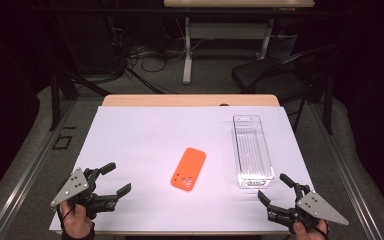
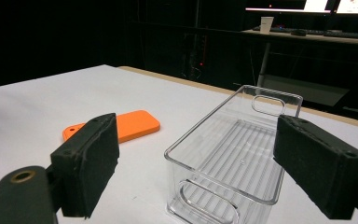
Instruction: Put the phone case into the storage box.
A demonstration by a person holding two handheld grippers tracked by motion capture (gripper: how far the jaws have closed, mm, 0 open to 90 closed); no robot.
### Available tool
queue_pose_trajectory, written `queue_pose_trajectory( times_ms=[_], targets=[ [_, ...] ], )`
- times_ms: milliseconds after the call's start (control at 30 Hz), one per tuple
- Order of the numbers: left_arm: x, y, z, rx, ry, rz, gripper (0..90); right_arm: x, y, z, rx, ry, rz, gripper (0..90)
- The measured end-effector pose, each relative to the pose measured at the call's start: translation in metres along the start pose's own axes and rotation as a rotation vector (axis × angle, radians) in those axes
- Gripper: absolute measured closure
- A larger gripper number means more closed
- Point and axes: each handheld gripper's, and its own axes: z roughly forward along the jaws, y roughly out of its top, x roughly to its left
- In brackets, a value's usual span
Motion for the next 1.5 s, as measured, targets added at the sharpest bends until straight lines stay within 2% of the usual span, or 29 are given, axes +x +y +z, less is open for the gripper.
queue_pose_trajectory(
  times_ms=[167, 200, 233, 300, 367, 400, 433, 467, 567, 667, 733, 833, 900, 1000, 1200, 1267, 1367, 1400, 1433, 1500],
  targets=[
    [0.002, 0.0, 0.001, 0.018, 0.009, -0.015, 15.7, -0.001, -0.002, 0.002, 0.012, 0.013, 0.004, 13.7],
    [0.003, 0.001, 0.003, 0.027, 0.019, -0.044, 15.7, -0.002, -0.003, 0.002, 0.021, 0.022, 0.005, 13.6],
    [0.003, 0.001, 0.003, 0.027, 0.019, -0.044, 15.7, -0.002, -0.003, 0.002, 0.021, 0.022, 0.005, 13.6],
    [0.005, 0.002, 0.004, 0.032, 0.027, -0.074, 15.7, -0.004, -0.004, 0.003, 0.019, 0.017, 0.013, 13.7],
    [0.008, 0.003, 0.007, 0.057, 0.037, -0.109, 15.7, -0.005, -0.003, 0.003, 0.014, 0.018, 0.019, 13.7],
    [0.011, 0.003, 0.011, 0.093, 0.034, -0.133, 15.8, -0.006, -0.003, 0.004, 0.008, 0.017, 0.023, 13.7],
    [0.011, 0.003, 0.011, 0.093, 0.034, -0.133, 15.8, -0.006, -0.003, 0.004, 0.008, 0.017, 0.023, 13.7],
    [0.012, 0.004, 0.014, 0.126, 0.047, -0.134, 15.8, -0.007, -0.004, 0.005, 0.011, 0.021, 0.027, 13.7],
    [0.012, 0.006, 0.018, 0.146, 0.041, -0.151, 15.8, -0.006, -0.004, 0.005, 0.018, 0.026, 0.025, 13.7],
    [0.01, 0.012, 0.029, 0.185, 0.043, -0.165, 15.9, -0.005, -0.003, 0.005, 0.012, 0.025, 0.018, 13.7],
    [0.008, 0.015, 0.035, 0.218, 0.035, -0.157, 16.0, -0.004, -0.002, 0.005, 0.014, 0.025, 0.015, 13.7],
    [0.005, 0.02, 0.041, 0.239, 0.021, -0.143, 16.8, -0.004, -0.002, 0.004, 0.014, 0.024, 0.018, 13.7],
    [0.001, 0.028, 0.046, 0.254, 0.006, -0.104, 21.0, -0.003, -0.002, 0.004, 0.011, 0.024, 0.016, 13.7],
    [-0.001, 0.036, 0.052, 0.28, 0.009, -0.086, 23.0, -0.004, -0.003, 0.004, 0.013, 0.021, 0.018, 13.7],
    [-0.001, 0.045, 0.065, 0.302, -0.011, -0.088, 28.5, -0.004, -0.003, 0.005, 0.018, 0.024, 0.02, 13.7],
    [-0.002, 0.047, 0.069, 0.309, -0.014, -0.077, 29.0, -0.004, -0.003, 0.005, 0.018, 0.026, 0.022, 13.7],
    [-0.003, 0.048, 0.073, 0.319, -0.018, -0.086, 28.9, -0.004, -0.003, 0.004, 0.021, 0.025, 0.015, 13.7],
    [-0.003, 0.05, 0.078, 0.341, -0.028, -0.098, 28.2, -0.004, -0.003, 0.004, 0.021, 0.025, 0.016, 13.7],
    [-0.003, 0.05, 0.078, 0.341, -0.028, -0.098, 26.4, -0.004, -0.003, 0.004, 0.022, 0.025, 0.017, 13.7],
    [-0.003, 0.053, 0.086, 0.398, -0.017, -0.109, 24.3, -0.004, -0.003, 0.004, 0.026, 0.025, 0.019, 13.7]
  ],
)
